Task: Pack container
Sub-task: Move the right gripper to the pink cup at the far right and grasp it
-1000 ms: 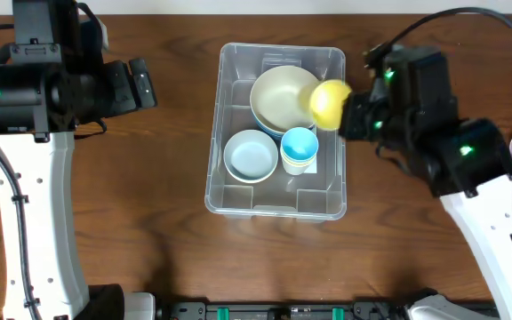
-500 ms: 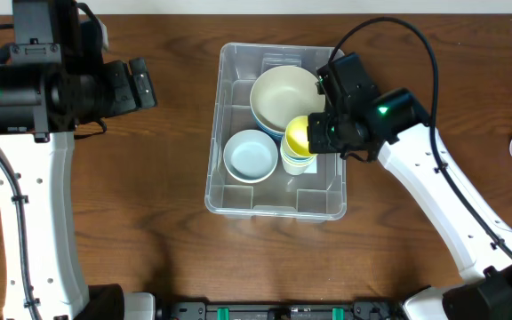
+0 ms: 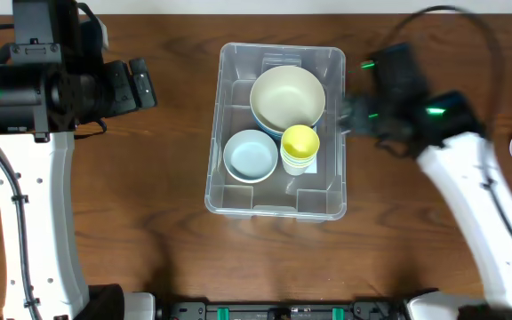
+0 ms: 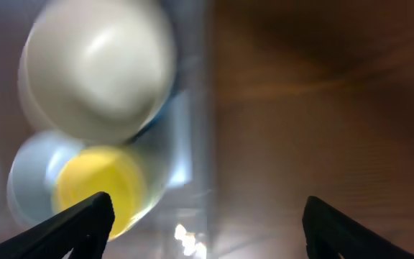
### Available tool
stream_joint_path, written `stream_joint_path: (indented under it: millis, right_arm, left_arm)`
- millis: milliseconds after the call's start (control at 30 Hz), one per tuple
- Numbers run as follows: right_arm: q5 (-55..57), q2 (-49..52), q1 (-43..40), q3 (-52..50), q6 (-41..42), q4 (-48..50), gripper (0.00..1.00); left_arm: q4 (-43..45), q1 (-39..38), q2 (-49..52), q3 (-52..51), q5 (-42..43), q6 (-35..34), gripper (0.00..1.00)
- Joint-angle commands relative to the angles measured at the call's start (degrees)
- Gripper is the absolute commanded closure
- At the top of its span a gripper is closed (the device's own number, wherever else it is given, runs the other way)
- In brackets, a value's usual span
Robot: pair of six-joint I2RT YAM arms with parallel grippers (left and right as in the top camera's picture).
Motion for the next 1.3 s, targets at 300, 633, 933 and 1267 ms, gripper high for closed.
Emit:
stream_joint_path:
  millis: [300,633,933,1267]
  right_arm:
    - [3.1,1.33,-36.59,0.63,-6.45,6.4,0.01]
    - [-5.92,10.86,-50.8,0.63,-19.39,16.74,0.01]
    - [-18.16,21.44,-60.04,0.63,-28.81,22.36,0.01]
    - [-24.33,28.55,-64.41,0.66,-31.71,32.5,0.01]
  left_arm:
    - [-0.02,0.2,0.0,-0.13,-0.68,0.17,0.02]
    - [-0.02,0.2,0.0,-0.13,-0.68,0.17,0.02]
    - [-0.02,0.2,0.0,-0.13,-0.68,0.17,0.02]
    - [-0.02,0.2,0.0,-0.13,-0.68,0.17,0.02]
